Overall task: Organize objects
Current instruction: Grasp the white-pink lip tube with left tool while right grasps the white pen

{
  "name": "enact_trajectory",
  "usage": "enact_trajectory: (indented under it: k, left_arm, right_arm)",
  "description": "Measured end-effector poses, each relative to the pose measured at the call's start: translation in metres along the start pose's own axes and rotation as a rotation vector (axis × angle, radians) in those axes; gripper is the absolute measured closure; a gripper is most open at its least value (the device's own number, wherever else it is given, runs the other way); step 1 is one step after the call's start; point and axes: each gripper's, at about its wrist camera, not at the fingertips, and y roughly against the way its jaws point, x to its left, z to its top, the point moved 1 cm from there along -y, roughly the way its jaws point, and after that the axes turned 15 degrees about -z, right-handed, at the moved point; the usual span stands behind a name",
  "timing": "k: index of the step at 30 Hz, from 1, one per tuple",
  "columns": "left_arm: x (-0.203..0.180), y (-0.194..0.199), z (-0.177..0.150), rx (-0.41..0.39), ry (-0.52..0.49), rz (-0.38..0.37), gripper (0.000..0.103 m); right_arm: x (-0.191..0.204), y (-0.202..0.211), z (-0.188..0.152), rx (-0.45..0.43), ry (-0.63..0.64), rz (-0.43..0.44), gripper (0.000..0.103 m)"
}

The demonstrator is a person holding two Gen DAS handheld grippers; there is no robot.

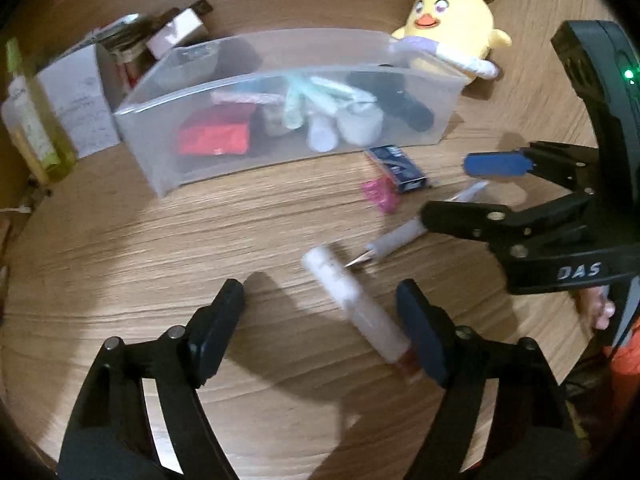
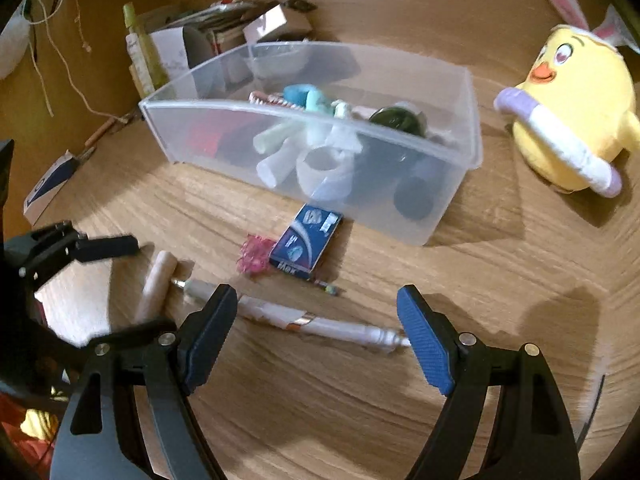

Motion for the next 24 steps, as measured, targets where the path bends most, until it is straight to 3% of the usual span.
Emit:
enact_trajectory:
  k: [7,10,12,15,17,20,24]
  left_arm:
    - [0.018,0.014,-0.008,-0.021,-0.009,0.020,0.041]
    - [0.019,0.016,-0.009,-0.033,-0.020,0.017,0.051]
    - [0.014,0.017,-0.010,-0.033,-0.050,0.002,0.066]
    - [0.005,0.018,-0.014,-0.033,-0.090,-0.009,0.080]
    - [0.002,0.019,-0.016,-0.036,-0.102,-0.014,0.084]
    - [0.004,0.022,-0.018,-0.045,-0.096,-0.017,0.088]
    - [0.009,0.024,-0.020,-0.055,-0.081,0.001,0.089]
  right_arm:
    - [0.004,0.012,-0.018,0.016,0.012,0.039,0.028]
    - [0.014,0.018,-0.025,0.013,0.043,0.042,0.037]
    - [0.022,0.021,-0.027,0.010,0.067,0.055,0.048]
    - [0.034,0.023,-0.026,0.004,0.097,0.068,0.056]
    - [0.043,0.022,-0.025,-0.011,0.125,0.038,0.063]
    - [0.053,0.023,-0.024,-0.031,0.139,0.028,0.084]
    - [0.055,0.028,-0.028,-0.037,0.107,0.028,0.093]
